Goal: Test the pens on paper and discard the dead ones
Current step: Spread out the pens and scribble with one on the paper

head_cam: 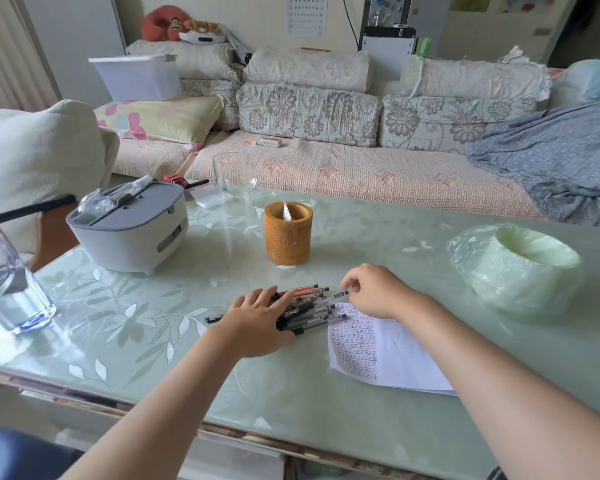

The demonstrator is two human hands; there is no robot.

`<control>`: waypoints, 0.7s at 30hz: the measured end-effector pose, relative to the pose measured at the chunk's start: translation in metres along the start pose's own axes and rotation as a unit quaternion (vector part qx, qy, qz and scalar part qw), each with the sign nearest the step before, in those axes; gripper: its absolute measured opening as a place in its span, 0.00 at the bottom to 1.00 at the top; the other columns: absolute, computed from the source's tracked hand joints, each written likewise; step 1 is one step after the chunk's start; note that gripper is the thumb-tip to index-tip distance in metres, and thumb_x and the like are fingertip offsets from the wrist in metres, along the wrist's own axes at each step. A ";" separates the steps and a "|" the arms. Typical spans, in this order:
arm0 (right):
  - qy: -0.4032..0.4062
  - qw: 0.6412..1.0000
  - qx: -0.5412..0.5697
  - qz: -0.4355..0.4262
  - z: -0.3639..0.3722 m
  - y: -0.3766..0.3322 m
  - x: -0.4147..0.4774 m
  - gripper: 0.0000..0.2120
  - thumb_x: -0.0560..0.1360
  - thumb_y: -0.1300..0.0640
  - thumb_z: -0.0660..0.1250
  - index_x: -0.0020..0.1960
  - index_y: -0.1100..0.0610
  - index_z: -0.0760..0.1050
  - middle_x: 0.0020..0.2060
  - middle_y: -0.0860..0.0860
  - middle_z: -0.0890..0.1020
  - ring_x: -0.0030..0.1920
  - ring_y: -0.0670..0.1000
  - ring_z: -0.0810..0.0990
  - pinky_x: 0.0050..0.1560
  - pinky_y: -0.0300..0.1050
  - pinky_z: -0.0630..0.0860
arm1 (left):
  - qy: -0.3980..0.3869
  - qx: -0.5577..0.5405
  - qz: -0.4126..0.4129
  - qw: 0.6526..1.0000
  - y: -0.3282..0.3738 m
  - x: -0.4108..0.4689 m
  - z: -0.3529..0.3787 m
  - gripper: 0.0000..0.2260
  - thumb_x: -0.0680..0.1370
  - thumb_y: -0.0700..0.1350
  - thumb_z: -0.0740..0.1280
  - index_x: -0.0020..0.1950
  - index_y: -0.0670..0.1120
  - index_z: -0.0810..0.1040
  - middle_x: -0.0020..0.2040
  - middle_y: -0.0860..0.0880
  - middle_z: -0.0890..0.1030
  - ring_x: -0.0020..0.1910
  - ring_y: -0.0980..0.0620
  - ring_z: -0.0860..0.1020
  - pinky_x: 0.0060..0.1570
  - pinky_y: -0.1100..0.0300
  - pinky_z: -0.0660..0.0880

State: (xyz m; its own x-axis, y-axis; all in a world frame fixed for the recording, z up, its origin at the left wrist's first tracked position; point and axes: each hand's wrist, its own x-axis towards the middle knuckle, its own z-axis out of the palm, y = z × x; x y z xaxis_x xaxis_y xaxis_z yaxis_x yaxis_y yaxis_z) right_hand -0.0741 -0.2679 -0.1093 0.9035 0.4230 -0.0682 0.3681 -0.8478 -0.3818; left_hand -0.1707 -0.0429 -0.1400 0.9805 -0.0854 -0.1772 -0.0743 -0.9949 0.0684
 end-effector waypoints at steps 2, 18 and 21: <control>-0.046 0.999 -0.007 0.023 -0.002 0.002 -0.007 0.16 0.70 0.60 0.65 0.57 0.52 0.79 0.50 0.49 0.80 0.50 0.49 0.78 0.47 0.41 0.73 | -0.009 -0.005 -0.002 1.000 -0.001 0.000 -0.002 0.35 0.77 0.63 0.57 0.78 0.60 0.42 0.80 0.50 0.46 0.78 0.48 0.44 0.75 0.49 0.47; 0.010 1.000 -0.010 0.004 0.033 -0.008 0.013 0.10 0.73 0.68 0.63 0.40 0.58 0.80 0.39 0.52 0.79 0.44 0.57 0.76 0.45 0.42 0.73 | 0.006 -0.033 -0.001 0.999 -0.004 -0.003 0.003 0.35 0.77 0.62 0.59 0.78 0.61 0.42 0.80 0.52 0.46 0.78 0.48 0.43 0.75 0.50 0.46; 0.010 0.999 0.025 -0.017 0.034 -0.016 0.012 0.06 0.75 0.60 0.69 0.49 0.55 0.83 0.46 0.52 0.81 0.47 0.52 0.78 0.50 0.40 0.73 | 0.018 -0.040 -0.009 0.999 -0.002 -0.001 0.008 0.37 0.76 0.68 0.57 0.78 0.61 0.41 0.80 0.51 0.46 0.78 0.47 0.43 0.75 0.48 0.46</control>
State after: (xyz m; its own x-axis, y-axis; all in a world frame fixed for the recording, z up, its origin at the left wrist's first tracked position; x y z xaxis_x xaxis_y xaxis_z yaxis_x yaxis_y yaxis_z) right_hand -0.0769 -0.2387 -0.1356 0.8950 0.4446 -0.0360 0.3881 -0.8159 -0.4286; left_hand -0.1726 -0.0413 -0.1477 0.9875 -0.0649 -0.1435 -0.0440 -0.9886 0.1441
